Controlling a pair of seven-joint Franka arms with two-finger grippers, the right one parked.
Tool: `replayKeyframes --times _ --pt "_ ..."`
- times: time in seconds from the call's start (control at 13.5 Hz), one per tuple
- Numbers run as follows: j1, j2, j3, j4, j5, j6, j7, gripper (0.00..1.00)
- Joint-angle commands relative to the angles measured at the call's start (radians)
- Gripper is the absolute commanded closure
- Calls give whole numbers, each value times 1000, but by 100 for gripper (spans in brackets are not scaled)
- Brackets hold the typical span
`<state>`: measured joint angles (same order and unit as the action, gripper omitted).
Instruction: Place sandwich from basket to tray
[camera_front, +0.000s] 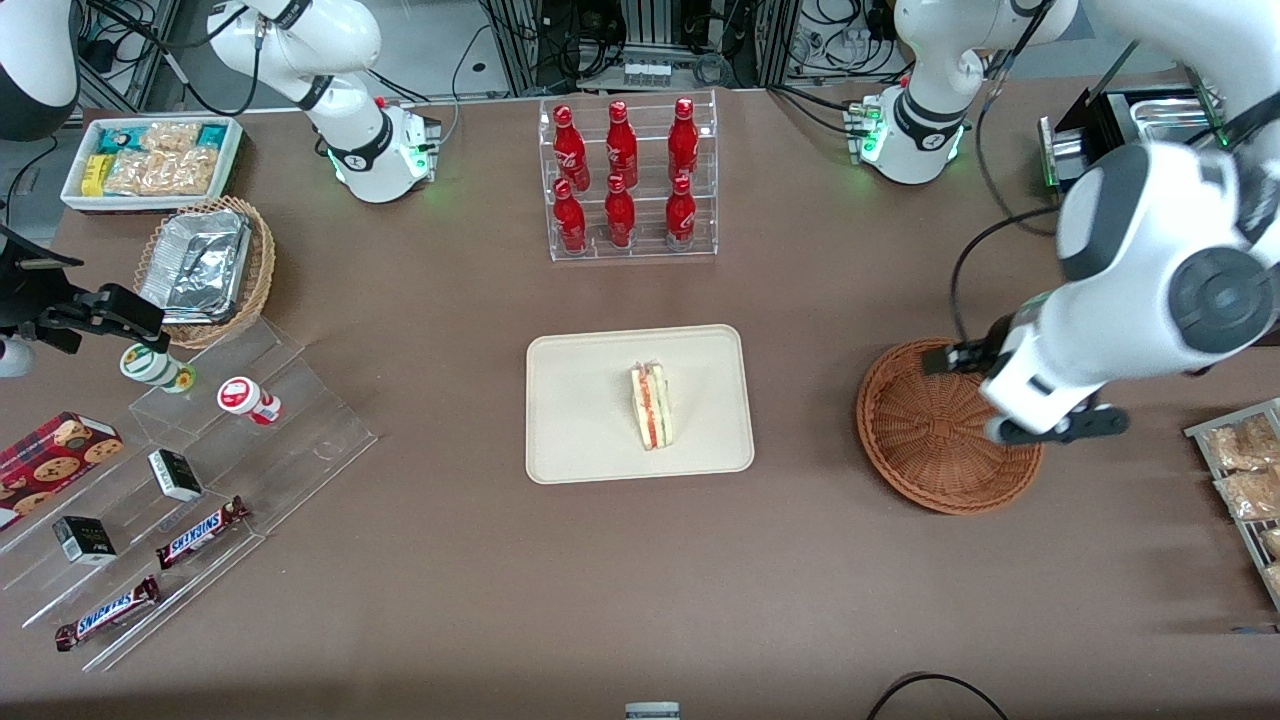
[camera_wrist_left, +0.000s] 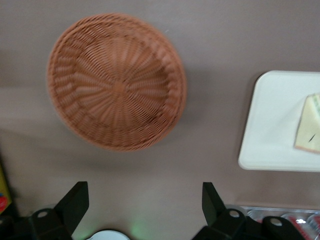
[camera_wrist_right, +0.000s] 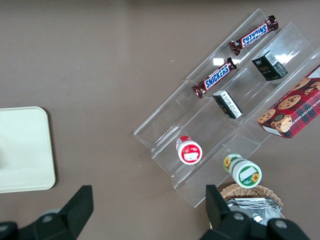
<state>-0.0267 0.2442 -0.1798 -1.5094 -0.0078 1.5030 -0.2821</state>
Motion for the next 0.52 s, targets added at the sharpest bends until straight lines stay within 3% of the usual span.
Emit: replayKeyframes --times 0.0,0.44 --pt "42 -167 -12 -161 -15 16 76 0" --pt "117 -296 -64 -160 -15 -165 126 0"
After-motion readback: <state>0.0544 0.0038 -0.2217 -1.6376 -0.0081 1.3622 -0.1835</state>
